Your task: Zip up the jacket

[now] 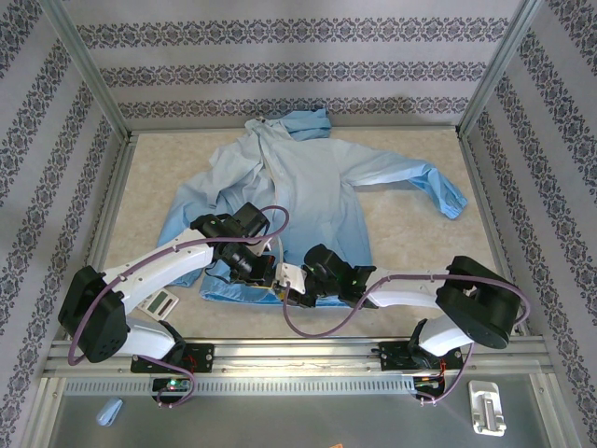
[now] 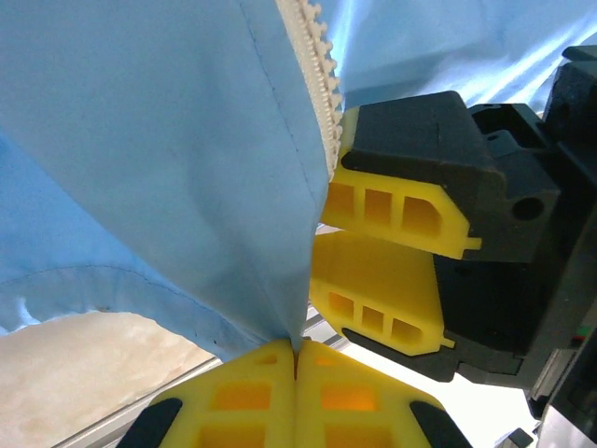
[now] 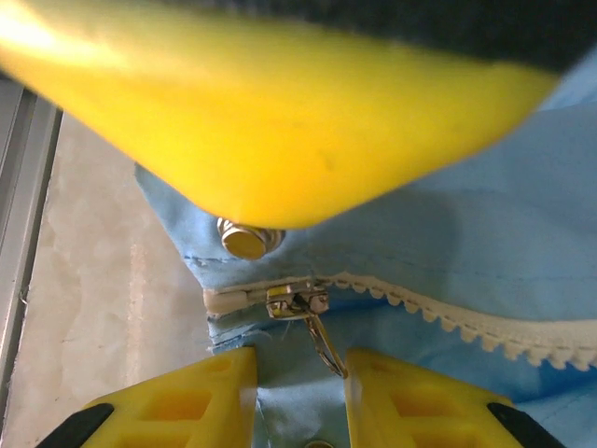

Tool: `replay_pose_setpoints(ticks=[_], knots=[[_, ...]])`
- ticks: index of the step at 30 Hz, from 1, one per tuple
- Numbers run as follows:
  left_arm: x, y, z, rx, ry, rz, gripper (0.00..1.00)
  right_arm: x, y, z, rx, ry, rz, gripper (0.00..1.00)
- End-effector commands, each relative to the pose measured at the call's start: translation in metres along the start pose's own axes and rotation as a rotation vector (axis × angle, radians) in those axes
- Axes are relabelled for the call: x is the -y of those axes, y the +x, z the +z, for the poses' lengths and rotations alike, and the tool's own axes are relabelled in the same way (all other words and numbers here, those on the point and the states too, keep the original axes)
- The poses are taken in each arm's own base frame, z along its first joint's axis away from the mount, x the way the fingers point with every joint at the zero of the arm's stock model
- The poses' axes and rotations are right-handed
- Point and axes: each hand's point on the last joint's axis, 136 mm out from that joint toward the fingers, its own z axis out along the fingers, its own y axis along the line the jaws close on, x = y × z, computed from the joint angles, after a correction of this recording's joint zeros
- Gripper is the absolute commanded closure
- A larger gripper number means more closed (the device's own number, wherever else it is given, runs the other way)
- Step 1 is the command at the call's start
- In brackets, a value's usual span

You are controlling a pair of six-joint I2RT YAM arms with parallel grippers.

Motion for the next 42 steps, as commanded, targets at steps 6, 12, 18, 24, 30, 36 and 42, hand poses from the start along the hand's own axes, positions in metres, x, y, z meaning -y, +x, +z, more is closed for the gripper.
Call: replay_pose_setpoints(ticks=[6, 12, 18, 24, 30, 36, 42], knots=[[0.014, -0.001, -0.008, 0.015, 0.034, 0.048, 1.0, 0.005, -0.018, 0.003, 0.043, 0.024, -0.049, 0.71], [0.015, -0.002, -0.006, 0.012, 0.04, 0.048, 1.0, 0.003, -0.027, 0.002, 0.065, 0.011, -0.053, 0.72], [0.015, 0.0, -0.005, 0.005, 0.044, 0.04, 1.0, 0.003, -0.028, 0.004, 0.071, 0.006, -0.048, 0.76], [0.015, 0.003, -0.005, 0.005, 0.056, 0.024, 1.0, 0.003, -0.031, 0.003, 0.08, 0.008, -0.036, 0.95], [0.007, 0.01, -0.002, -0.003, 0.041, -0.008, 1.0, 0.006, -0.031, 0.001, 0.076, 0.029, -0.002, 1.0], [0.005, 0.015, 0.0, -0.007, 0.051, -0.026, 1.0, 0.009, -0.03, -0.001, 0.058, 0.045, 0.043, 1.0], [-0.001, 0.022, -0.002, 0.008, 0.047, -0.036, 1.0, 0.023, -0.024, -0.004, 0.024, 0.107, 0.139, 1.0]])
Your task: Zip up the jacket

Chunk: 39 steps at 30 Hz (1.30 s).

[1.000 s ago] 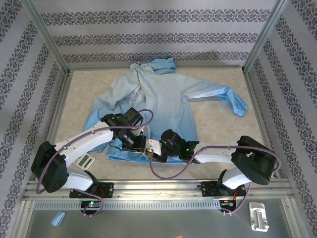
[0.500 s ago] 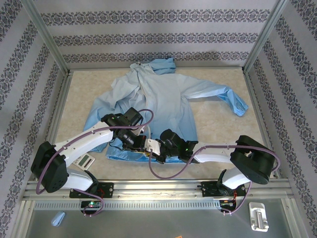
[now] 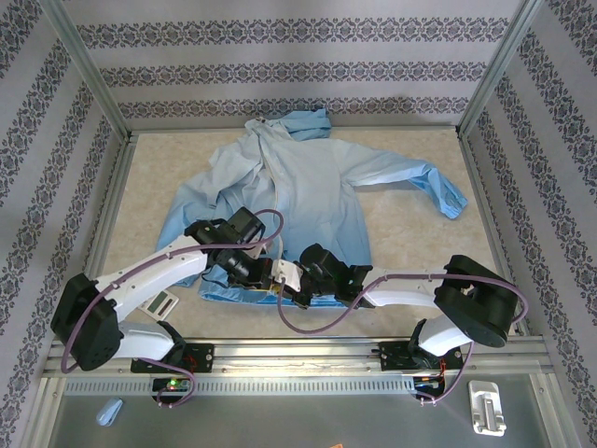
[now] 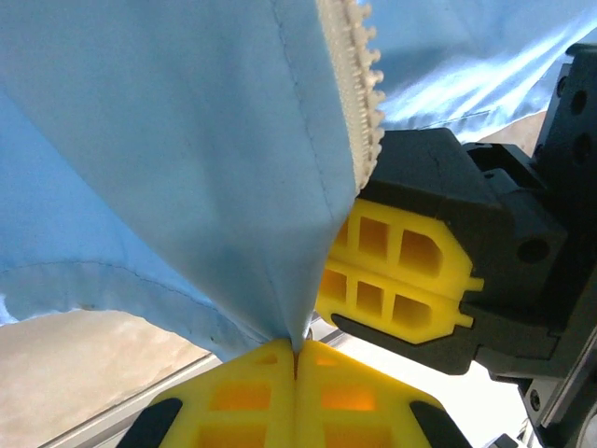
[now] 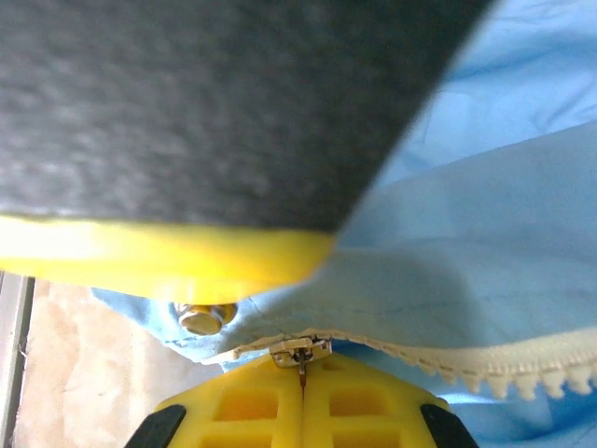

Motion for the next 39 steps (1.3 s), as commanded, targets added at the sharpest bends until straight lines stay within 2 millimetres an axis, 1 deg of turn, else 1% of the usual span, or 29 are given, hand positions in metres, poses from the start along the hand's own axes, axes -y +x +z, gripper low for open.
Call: replay_pose_setpoints(ticks=[1, 2, 3, 6, 9, 13, 16, 19, 23, 24, 26, 28, 29, 34, 39], knots=[[0.001, 0.014, -0.002, -0.014, 0.017, -0.007, 1.0, 0.014, -0.012, -0.006, 0.012, 0.066, 0.07, 1.0], [0.001, 0.013, -0.001, -0.001, 0.025, -0.003, 0.94, 0.012, -0.012, -0.006, 0.013, 0.054, 0.079, 1.0], [0.002, 0.011, -0.001, 0.014, 0.032, 0.004, 0.8, 0.009, -0.013, -0.007, 0.013, 0.038, 0.082, 1.0], [0.004, 0.002, 0.0, 0.068, 0.048, 0.024, 0.6, 0.001, -0.013, -0.008, 0.002, 0.014, 0.077, 1.0], [0.003, -0.007, -0.001, 0.131, 0.055, 0.037, 0.51, -0.005, -0.01, -0.01, -0.011, 0.0, 0.073, 1.0], [0.007, -0.014, -0.001, 0.211, 0.115, 0.035, 0.47, -0.008, -0.011, -0.012, -0.02, -0.014, 0.079, 1.0], [0.013, -0.016, 0.002, 0.243, 0.186, 0.021, 0.49, -0.008, -0.013, -0.012, -0.033, -0.023, 0.099, 1.0], [0.017, -0.014, 0.01, 0.237, 0.257, 0.0, 0.56, -0.008, -0.016, -0.011, -0.03, -0.022, 0.115, 1.0], [0.013, -0.008, 0.016, 0.229, 0.288, -0.017, 0.65, -0.005, -0.017, -0.01, -0.045, -0.008, 0.132, 1.0], [0.013, -0.007, 0.016, 0.228, 0.293, -0.018, 0.68, -0.004, -0.017, -0.009, -0.049, -0.005, 0.136, 1.0], [0.012, -0.001, 0.017, 0.208, 0.292, -0.014, 0.83, -0.003, -0.016, -0.009, -0.054, 0.001, 0.146, 1.0], [0.009, 0.002, 0.018, 0.196, 0.274, -0.013, 0.96, -0.003, -0.017, -0.008, -0.053, 0.004, 0.152, 1.0], [0.006, 0.004, 0.019, 0.191, 0.262, -0.015, 1.0, -0.003, -0.017, -0.008, -0.055, 0.007, 0.155, 1.0], [-0.01, 0.013, 0.023, 0.179, 0.204, -0.041, 1.0, 0.001, -0.018, -0.008, -0.071, 0.021, 0.18, 1.0], [-0.023, 0.026, 0.029, 0.134, 0.172, -0.067, 1.0, 0.001, -0.021, -0.005, -0.092, -0.015, 0.22, 1.0]])
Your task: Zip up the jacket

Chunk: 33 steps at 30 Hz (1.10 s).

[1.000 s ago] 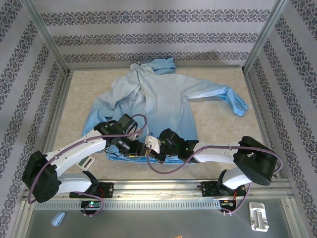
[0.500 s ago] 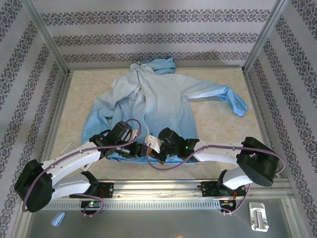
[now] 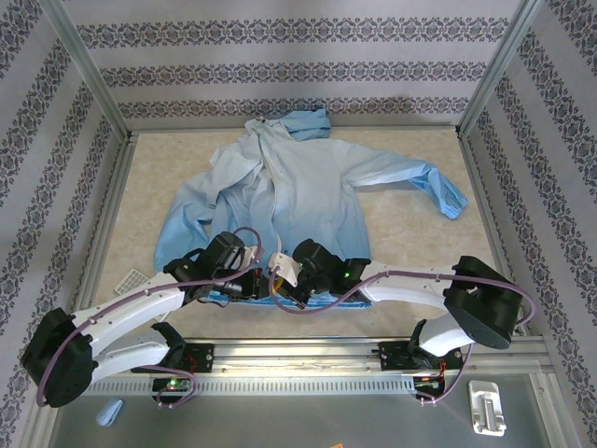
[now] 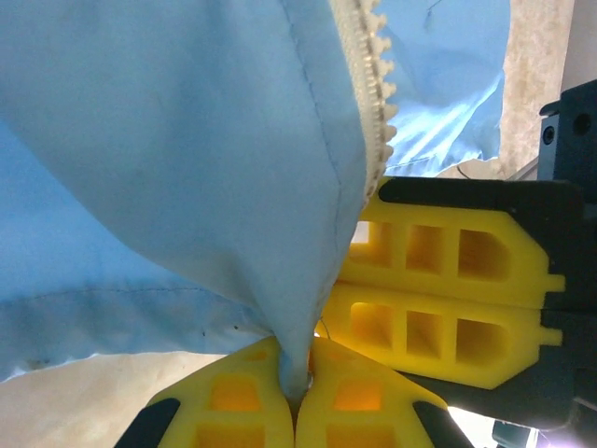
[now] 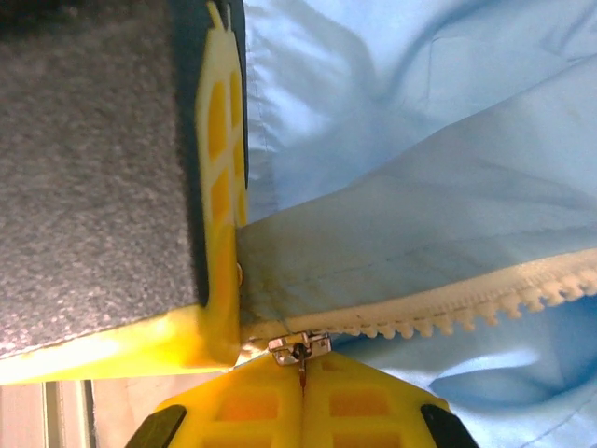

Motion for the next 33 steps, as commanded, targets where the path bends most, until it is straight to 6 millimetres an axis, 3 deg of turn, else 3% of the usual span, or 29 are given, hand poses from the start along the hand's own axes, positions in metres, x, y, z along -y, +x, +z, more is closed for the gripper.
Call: replay_pose_setpoints(ticks=[1, 15, 22, 29, 33], knots=[[-0.022, 0.024, 0.0, -0.072, -0.07, -0.035, 1.0, 0.004, -0.018, -0.001, 0.022, -0.002, 0.031, 1.0], [-0.032, 0.043, -0.005, -0.114, -0.083, -0.061, 1.0, 0.018, -0.023, -0.003, -0.035, 0.04, 0.001, 1.0], [-0.021, 0.033, -0.009, -0.042, -0.025, -0.042, 1.0, 0.009, -0.029, -0.001, -0.008, 0.001, -0.002, 1.0], [-0.013, 0.021, -0.013, 0.053, 0.04, -0.035, 0.67, -0.013, -0.024, 0.004, -0.002, -0.074, -0.014, 1.0], [-0.012, 0.013, -0.018, 0.112, 0.055, -0.046, 0.54, -0.016, -0.023, 0.005, 0.0, -0.087, -0.006, 1.0]])
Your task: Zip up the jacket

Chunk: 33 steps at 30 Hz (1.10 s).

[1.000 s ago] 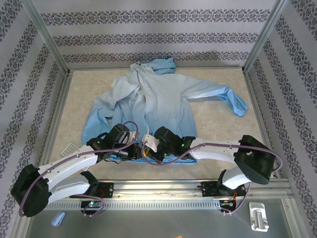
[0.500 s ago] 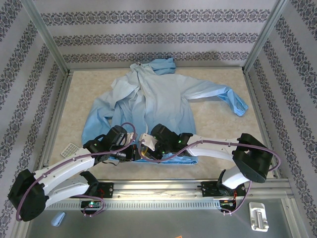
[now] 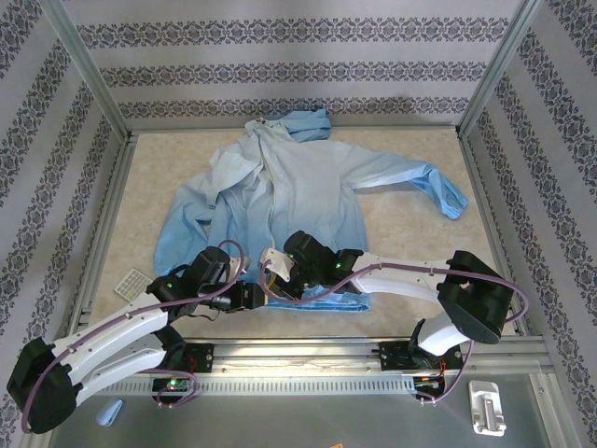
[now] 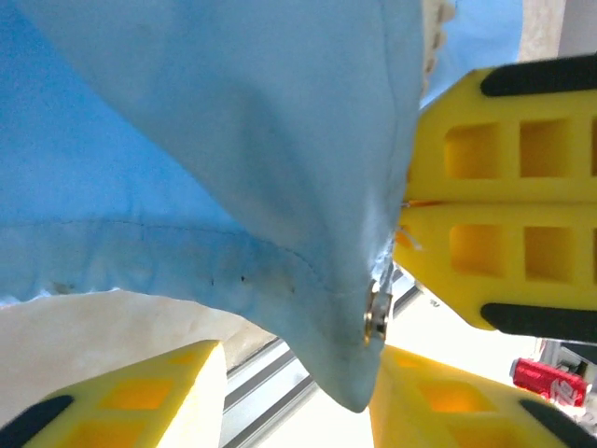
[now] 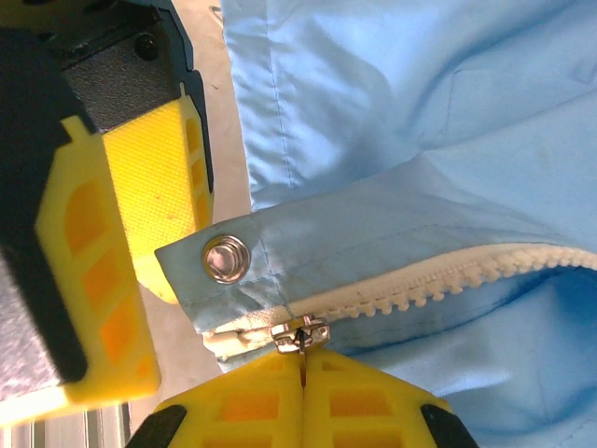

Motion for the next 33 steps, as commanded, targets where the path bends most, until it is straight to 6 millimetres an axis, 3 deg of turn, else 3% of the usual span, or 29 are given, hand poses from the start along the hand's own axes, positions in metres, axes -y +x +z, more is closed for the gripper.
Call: replay_pose_setpoints(ticks=[1, 7, 12, 23, 33], knots=[[0.005, -0.011, -0.005, 0.068, 0.03, -0.011, 0.51, -0.007, -0.003, 0.002, 0.021, -0.02, -0.002, 1.0], [0.01, -0.023, -0.008, 0.139, 0.101, -0.046, 0.48, -0.008, -0.004, 0.002, 0.025, -0.025, 0.002, 1.0], [0.013, -0.027, -0.006, 0.158, 0.164, -0.071, 0.6, -0.009, -0.004, 0.002, 0.025, -0.028, 0.007, 1.0], [0.019, -0.033, -0.016, 0.219, 0.216, -0.069, 0.53, -0.008, -0.002, 0.006, 0.01, -0.027, 0.013, 1.0], [0.015, -0.036, -0.015, 0.234, 0.204, -0.081, 0.63, -0.011, -0.005, 0.006, 0.01, -0.028, 0.008, 1.0]])
